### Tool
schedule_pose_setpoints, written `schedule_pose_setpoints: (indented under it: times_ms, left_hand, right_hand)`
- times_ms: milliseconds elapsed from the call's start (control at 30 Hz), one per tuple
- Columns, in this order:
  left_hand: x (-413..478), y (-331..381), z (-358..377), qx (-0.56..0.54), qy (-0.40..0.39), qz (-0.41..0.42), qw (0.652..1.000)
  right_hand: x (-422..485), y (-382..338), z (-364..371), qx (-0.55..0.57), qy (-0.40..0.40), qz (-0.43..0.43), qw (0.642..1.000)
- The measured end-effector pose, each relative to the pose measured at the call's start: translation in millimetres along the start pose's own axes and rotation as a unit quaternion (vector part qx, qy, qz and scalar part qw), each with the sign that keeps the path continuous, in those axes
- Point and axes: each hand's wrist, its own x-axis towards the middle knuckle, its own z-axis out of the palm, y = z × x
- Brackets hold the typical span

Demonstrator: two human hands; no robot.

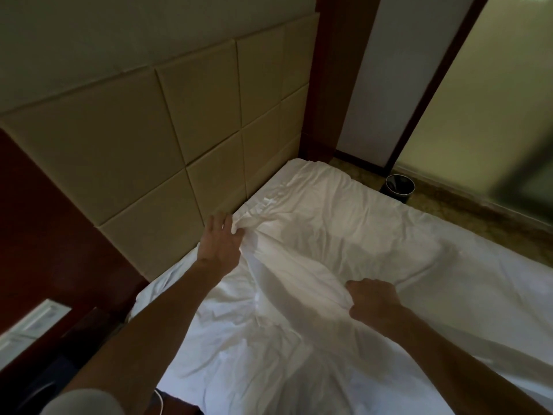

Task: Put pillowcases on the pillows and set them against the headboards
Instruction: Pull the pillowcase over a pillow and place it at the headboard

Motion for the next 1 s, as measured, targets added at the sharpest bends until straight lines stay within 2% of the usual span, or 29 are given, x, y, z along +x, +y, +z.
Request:
schedule_pose_setpoints:
  times_ms: [267, 333, 433, 500, 600, 700, 800, 1000]
  left_hand:
    - [1.2, -9.9, 1.0, -0.018, -0.018, -0.062, 0.998]
    - [-1.2, -14.7, 4.9, -0.039, -0.04, -0.092, 0.994]
    - [-6.9, -19.4, 16.2, -0.041, -0.064, -0.094, 0.993]
    - [-12.9, -20.6, 19.0, -0.059, -0.046, -0.088, 0.993]
    - [-21.1, -17.0, 15.4, -0.124, 0.038, -0.078, 0.989]
    - [-22.3, -3.9, 7.4, -0.164, 0.113, -0.029, 0.98]
    - [-17.7, 19.0, -3.4, -0.186, 0.156, 0.07, 0.967]
    - [-24.4, 131.8, -40.4, -0.227, 0.123, 0.242, 0.935]
  right_hand:
    - [1.9, -3.0, -2.5, -0.027, -0.024, 0.0, 0.999]
    - [2.0, -2.0, -1.8, -0.028, -0.018, 0.004, 0.999]
    - [2.3, 0.6, -0.1, -0.022, -0.011, 0.007, 1.0]
    - [3.4, 3.3, 2.3, -0.014, -0.008, 0.008, 1.0]
    - [3.9, 4.5, 6.0, -0.004, -0.006, 0.008, 1.0]
    - [2.7, 3.0, 9.6, 0.004, -0.002, 0.01, 1.0]
    - [-0.3, 4.1, 12.2, 0.015, 0.008, 0.008, 1.0]
    - [-11.5, 16.4, 20.3, 0.058, 0.049, 0.006, 0.997]
